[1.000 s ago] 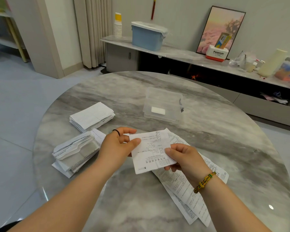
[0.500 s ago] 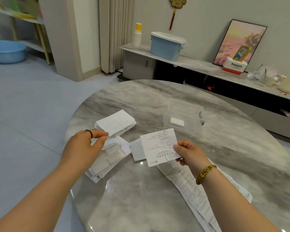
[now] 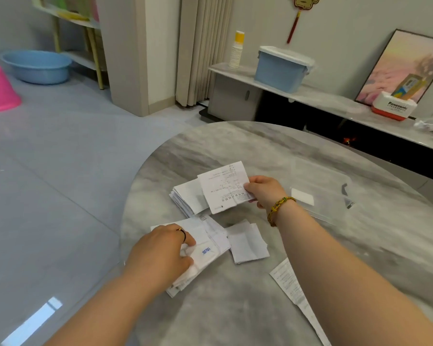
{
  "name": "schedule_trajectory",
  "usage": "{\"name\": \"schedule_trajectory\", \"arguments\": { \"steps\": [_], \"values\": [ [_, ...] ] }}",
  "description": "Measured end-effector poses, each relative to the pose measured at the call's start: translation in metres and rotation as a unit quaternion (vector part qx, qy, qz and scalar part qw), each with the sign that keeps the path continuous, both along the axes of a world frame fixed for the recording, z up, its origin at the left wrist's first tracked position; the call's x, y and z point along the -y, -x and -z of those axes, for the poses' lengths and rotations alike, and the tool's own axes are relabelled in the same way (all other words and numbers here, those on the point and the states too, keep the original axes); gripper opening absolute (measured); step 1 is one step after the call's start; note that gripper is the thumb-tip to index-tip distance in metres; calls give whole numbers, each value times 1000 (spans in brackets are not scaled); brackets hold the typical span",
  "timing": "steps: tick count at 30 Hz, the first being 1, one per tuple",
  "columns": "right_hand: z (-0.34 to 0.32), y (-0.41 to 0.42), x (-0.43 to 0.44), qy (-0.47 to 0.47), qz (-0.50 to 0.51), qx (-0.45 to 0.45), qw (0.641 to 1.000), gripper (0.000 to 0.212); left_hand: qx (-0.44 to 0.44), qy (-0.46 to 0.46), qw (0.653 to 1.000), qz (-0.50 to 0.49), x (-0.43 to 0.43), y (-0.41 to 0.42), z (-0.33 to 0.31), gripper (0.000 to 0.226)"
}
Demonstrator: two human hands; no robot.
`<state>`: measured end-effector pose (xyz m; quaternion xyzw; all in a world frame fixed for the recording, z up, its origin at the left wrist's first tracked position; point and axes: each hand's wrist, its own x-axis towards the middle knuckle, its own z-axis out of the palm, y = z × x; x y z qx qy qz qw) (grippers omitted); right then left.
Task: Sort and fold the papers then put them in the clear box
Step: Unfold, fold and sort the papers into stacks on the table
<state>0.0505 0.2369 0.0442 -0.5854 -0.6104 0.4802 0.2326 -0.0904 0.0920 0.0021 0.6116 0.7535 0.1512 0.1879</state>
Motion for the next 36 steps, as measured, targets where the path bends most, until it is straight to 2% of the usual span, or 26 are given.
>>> {"name": "schedule_trajectory", "arguments": {
  "steps": [3,7,14,18,24,36],
  "values": [
    [9,20,-8,-7,-17,21,1000,27,-4,1,1000,8,-2,1,2,33],
    [22,37,-14,-25,-25,49,998,27,-15,2,1000,13,-3,0,3,35],
    [41,45,-22,-51,-46,155,986,15,-27,-1,999,21,-3,-3,0,37],
    [41,41,-18,-66,-53,187,979,27,-33,-2,999,19,-3,-5,-2,38],
    [40,33,-14,-104,-25,181,978,35,-28,-11,999,9,-2,-5,-3,37],
    [22,-22,13,-131,41,149,979,24,-11,-40,999,-13,4,-7,-17,35]
  ]
}}
